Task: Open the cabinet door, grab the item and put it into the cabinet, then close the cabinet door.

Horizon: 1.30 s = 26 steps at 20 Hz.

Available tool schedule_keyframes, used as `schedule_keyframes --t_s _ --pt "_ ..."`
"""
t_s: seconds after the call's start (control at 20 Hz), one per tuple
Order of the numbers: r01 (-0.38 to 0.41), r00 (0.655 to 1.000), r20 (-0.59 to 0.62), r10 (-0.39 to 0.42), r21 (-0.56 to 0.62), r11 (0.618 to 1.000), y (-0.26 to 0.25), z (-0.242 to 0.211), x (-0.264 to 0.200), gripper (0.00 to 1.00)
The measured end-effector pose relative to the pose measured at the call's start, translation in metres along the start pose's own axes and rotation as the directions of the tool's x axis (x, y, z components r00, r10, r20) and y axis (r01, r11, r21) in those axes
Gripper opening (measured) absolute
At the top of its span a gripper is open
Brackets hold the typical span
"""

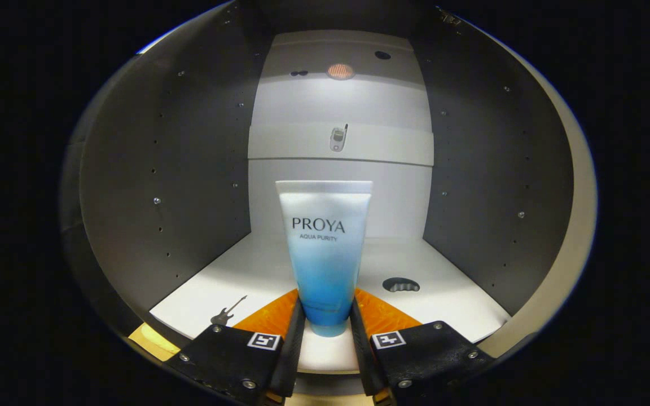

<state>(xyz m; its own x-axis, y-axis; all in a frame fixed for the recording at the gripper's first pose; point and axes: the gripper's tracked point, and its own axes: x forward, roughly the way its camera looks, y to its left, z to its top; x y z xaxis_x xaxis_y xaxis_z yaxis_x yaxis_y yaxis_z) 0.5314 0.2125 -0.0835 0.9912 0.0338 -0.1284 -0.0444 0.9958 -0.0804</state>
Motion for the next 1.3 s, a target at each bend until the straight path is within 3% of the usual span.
schedule_keyframes --t_s 0.15,0.3,0.4,0.75,1.0,1.3 --pt "0.018 1.000 0.010 -0.018 -0.016 1.000 -0.001 0.002 -0.003 0.50" --pt "-0.003 0.999 0.039 0.002 0.003 1.000 0.005 0.012 -0.016 0.83" --pt "-0.016 0.999 0.049 0.015 0.017 1.000 0.007 0.016 -0.033 0.91" --pt "-0.044 0.995 0.087 0.043 0.005 0.999 0.017 0.020 -0.132 0.93" --pt "-0.082 0.991 0.111 0.075 0.060 0.995 0.026 0.020 -0.195 0.93" --pt "-0.207 0.975 0.102 0.198 0.083 0.975 0.039 -0.003 -0.286 0.93"
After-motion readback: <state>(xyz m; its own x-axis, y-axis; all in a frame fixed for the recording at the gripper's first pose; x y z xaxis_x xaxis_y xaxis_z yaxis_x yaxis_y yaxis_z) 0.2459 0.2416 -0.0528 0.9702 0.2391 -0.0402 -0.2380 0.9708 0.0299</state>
